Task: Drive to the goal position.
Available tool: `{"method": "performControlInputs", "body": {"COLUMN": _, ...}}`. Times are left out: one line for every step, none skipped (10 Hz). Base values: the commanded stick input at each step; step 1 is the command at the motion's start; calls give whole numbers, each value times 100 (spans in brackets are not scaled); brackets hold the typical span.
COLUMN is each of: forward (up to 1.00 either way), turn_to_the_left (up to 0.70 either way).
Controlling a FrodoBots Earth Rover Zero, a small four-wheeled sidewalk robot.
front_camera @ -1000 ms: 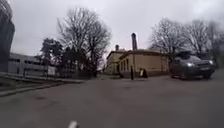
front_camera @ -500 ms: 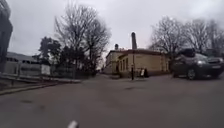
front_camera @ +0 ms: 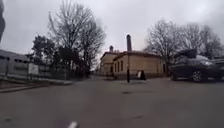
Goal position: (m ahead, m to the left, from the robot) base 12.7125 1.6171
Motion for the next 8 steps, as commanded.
{"method": "performControlInputs", "body": {"forward": 100, "turn_to_the_left": 1}}
{"method": "performControlInputs", "body": {"forward": 100, "turn_to_the_left": 1}}
{"method": "performControlInputs", "body": {"forward": 100, "turn_to_the_left": 1}}
{"method": "performControlInputs", "body": {"forward": 100, "turn_to_the_left": 1}}
{"method": "performControlInputs", "body": {"forward": 100, "turn_to_the_left": 1}}
{"method": "performControlInputs", "body": {"forward": 100, "turn_to_the_left": 1}}
{"method": "performControlInputs", "body": {"forward": 100, "turn_to_the_left": 1}}
{"method": "performControlInputs", "body": {"forward": 100, "turn_to_the_left": 1}}
